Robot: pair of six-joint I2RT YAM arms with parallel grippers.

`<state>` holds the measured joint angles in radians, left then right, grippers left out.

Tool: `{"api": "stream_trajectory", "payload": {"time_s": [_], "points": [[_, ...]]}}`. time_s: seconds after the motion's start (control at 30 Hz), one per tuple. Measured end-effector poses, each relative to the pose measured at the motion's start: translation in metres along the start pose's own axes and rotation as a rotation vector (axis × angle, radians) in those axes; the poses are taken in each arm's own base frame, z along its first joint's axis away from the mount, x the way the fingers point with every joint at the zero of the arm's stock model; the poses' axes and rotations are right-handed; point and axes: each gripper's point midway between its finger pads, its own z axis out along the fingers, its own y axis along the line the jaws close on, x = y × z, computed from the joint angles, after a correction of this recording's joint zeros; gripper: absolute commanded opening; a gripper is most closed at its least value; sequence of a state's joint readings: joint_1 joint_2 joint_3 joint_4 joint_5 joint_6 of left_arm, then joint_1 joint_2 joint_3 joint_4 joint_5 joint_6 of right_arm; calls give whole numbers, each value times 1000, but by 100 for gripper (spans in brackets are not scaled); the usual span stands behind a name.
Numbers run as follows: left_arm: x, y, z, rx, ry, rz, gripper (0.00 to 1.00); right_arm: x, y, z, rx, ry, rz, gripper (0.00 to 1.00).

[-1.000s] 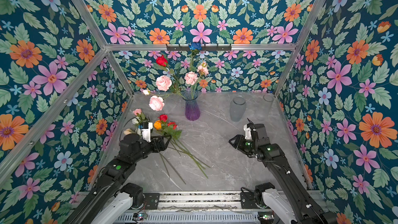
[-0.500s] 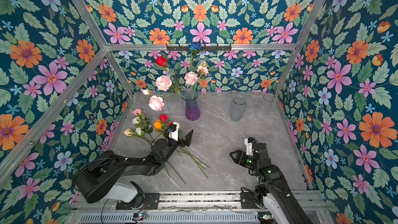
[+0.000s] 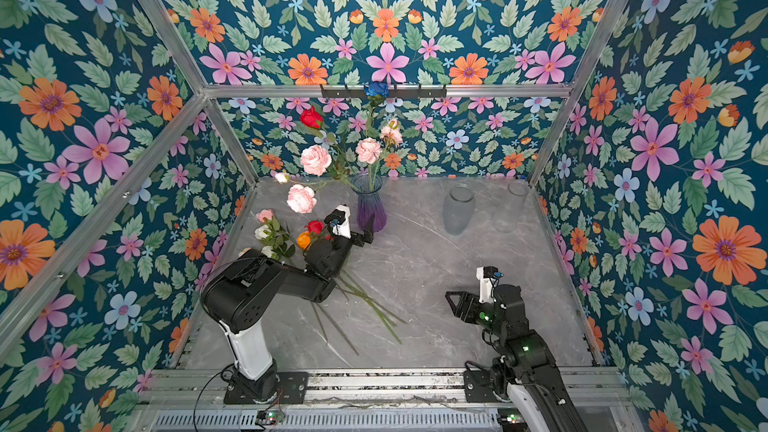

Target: Arrange the flowers into the vase

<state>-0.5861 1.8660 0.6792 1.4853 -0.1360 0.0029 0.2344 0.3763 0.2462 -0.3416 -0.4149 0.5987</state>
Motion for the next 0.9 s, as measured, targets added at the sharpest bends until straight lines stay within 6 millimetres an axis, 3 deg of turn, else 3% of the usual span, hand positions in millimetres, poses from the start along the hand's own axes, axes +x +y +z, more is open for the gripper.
{"api": "stream_trajectory", "payload": {"time_s": [0.43,0.67,0.9], "points": [[11,-6,49,53,15,18,98,5,-2,3,2,30,9,67],[25,-7,72,38,49,44,83,5,-1,3,-1,32,9,67],[31,-5,86,17,59,53,85,5,-2,4,1,38,11,67]]}}
